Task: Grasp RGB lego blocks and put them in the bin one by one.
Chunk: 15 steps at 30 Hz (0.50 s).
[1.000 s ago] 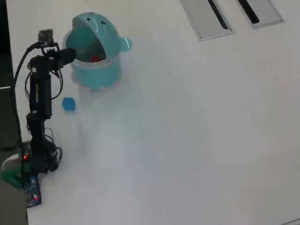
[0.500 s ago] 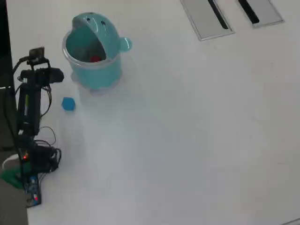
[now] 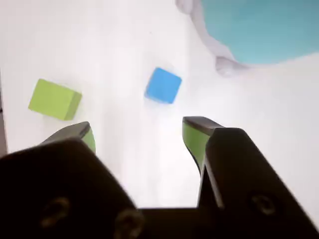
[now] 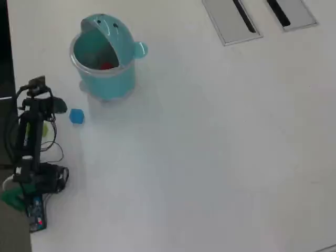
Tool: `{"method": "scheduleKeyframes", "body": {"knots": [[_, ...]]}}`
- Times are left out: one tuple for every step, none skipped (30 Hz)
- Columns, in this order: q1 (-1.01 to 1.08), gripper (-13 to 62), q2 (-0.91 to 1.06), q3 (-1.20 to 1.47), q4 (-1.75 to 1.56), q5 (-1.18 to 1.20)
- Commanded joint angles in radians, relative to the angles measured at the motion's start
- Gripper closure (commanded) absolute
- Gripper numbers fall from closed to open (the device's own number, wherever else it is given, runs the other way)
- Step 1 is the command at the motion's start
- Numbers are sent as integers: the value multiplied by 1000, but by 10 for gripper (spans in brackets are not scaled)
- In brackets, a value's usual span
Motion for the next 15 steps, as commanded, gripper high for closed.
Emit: {"method": "scheduleKeyframes", "body": {"knots": [[-12,181,54,21,-64,-5],[-14,181,64,60,-84,-3],[-14,181,77,94,-101,-3],[-14,181,86,127,-123,-3],[-14,181,94,158,-146,-2],[-14,181,104,187,-163,-2],[-18,181,109,212,-173,2],[-28,181,110,230,-192,3],[-38,181,112,242,-215,8],[-48,181,112,249,-225,11],[-66,181,112,253,-238,21],[-86,180,112,264,-259,43],[-109,180,112,281,-293,75],[-120,180,114,301,-324,95],[-133,180,117,321,-336,101]]}}
